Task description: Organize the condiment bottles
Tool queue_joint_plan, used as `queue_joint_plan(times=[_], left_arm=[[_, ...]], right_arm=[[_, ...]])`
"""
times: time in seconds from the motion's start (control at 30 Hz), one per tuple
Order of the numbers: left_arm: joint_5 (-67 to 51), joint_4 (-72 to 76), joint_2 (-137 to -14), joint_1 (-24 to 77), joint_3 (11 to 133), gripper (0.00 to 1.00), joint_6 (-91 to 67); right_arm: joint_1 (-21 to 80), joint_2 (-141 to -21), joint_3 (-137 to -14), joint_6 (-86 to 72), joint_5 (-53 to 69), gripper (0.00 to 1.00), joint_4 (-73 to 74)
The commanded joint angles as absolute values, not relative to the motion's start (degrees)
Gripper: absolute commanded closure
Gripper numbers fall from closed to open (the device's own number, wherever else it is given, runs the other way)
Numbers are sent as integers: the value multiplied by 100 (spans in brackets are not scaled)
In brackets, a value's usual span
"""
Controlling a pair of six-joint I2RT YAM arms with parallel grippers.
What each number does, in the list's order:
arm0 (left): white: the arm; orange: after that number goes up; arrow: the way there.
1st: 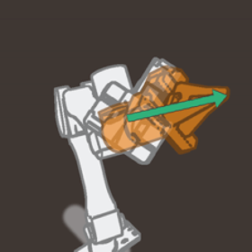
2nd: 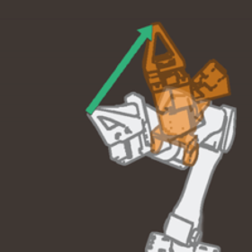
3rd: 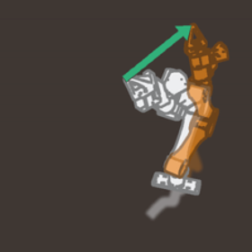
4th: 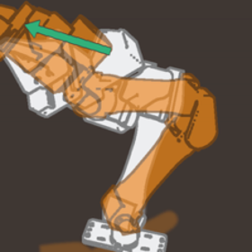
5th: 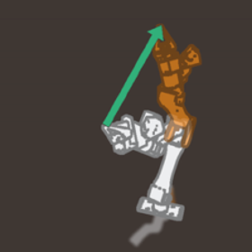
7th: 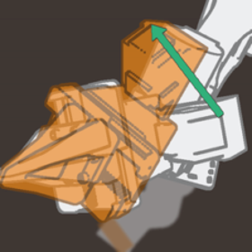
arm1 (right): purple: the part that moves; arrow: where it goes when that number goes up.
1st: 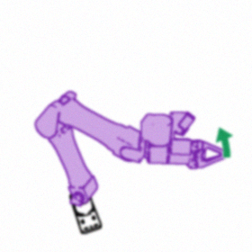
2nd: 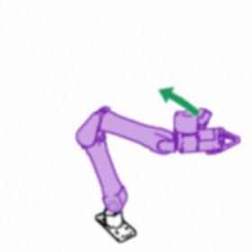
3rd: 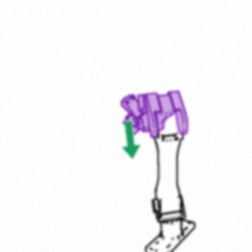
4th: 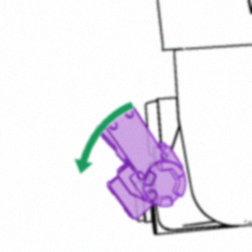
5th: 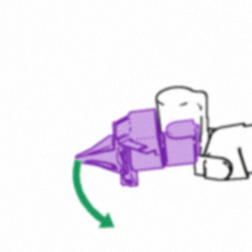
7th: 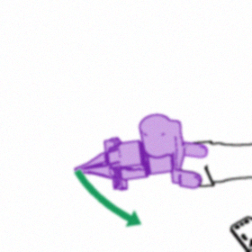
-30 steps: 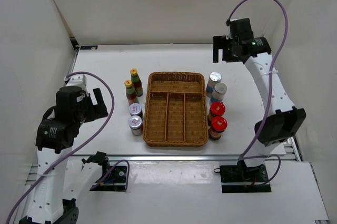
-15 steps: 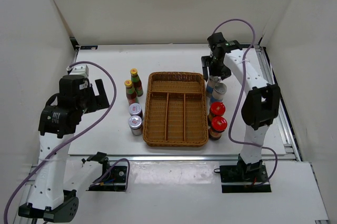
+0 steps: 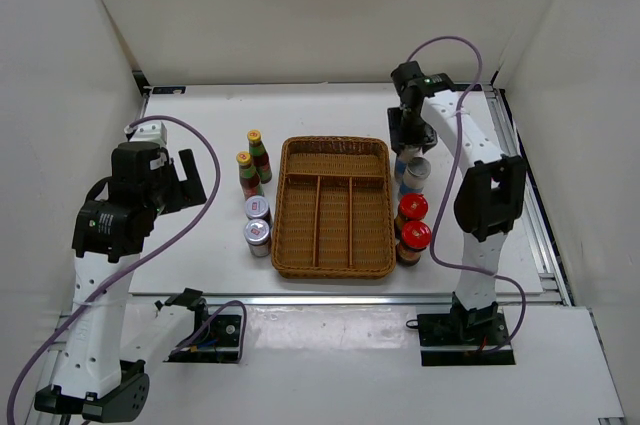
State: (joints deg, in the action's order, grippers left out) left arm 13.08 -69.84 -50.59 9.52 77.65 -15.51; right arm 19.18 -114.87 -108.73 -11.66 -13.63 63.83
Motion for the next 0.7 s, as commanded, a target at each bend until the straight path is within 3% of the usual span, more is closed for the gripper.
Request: queue_joint_plan(times=[0.0,0.27,0.67], left_arm=[[1424,-6943,-5045,976,7822,0,-1556],[1477,-6943,-5098,976,7875,0,-1608],[1529,-6943,-5150,976,7989,0,-1494]], right_arm=[[1969,-11031,-11863,-1266,-1986,81,6425],[2732,-10968,-12419,-1143,-1751,86,6302],[3199,-12234,-13052,-1257,-1608,86,6434]])
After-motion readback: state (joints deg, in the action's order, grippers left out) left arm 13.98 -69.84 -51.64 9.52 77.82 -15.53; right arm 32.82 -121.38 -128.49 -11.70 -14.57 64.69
